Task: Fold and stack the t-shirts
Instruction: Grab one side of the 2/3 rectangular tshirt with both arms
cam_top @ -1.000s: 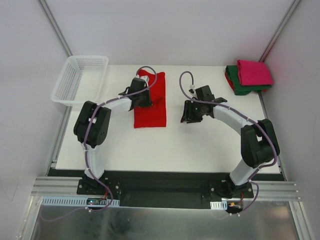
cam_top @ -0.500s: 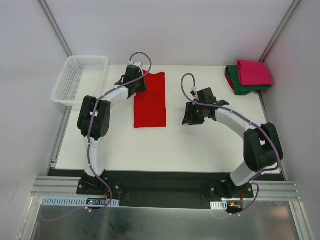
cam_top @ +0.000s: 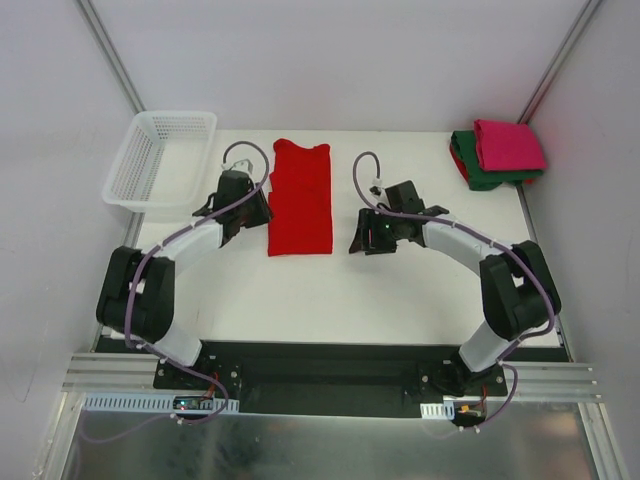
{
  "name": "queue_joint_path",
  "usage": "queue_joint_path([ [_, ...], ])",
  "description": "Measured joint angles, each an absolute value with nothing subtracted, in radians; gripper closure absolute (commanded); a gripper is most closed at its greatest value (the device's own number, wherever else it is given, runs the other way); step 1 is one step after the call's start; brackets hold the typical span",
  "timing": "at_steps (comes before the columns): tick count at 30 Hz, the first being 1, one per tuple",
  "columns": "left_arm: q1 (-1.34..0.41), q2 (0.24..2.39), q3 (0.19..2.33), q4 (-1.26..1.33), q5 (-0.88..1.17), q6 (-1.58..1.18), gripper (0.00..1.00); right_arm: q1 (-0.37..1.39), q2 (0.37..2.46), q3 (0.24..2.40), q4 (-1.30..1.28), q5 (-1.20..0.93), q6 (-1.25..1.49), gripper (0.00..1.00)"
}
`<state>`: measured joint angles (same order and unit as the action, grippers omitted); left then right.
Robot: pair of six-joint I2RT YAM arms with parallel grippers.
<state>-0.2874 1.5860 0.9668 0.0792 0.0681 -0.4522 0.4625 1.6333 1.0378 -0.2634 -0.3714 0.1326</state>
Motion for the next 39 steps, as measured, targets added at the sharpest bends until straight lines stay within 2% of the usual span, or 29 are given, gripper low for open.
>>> queue_joint_path([
  [6,-0.303,1.412,0.72,0.109,0.069,-0.526,0.5,0.47,1.751,1.037,-0.168,-0.463,0.173,0.38],
  [12,-0.308,1.396,0.618,0.158,0.069,-0.545,0.49,0.469,1.858,1.081,-0.117,-0.535,0.209,0.37],
  [19,-0.308,1.502,0.617,0.285,0.086,-0.569,0.53,0.47,1.929,1.164,-0.098,-0.544,0.211,0.37],
  [23,-0.308,1.556,0.632,0.336,0.108,-0.58,0.61,0.47,1.96,1.202,-0.097,-0.557,0.216,0.37],
  [35,-0.308,1.582,0.632,0.38,0.126,-0.588,0.65,0.48,2.016,1.269,-0.097,-0.591,0.221,0.37],
  [37,-0.308,1.584,0.632,0.381,0.127,-0.588,0.67,0.489,2.025,1.28,-0.097,-0.595,0.221,0.41],
  [39,-0.308,1.584,0.632,0.381,0.127,-0.588,0.68,0.498,2.035,1.289,-0.096,-0.596,0.221,0.51],
])
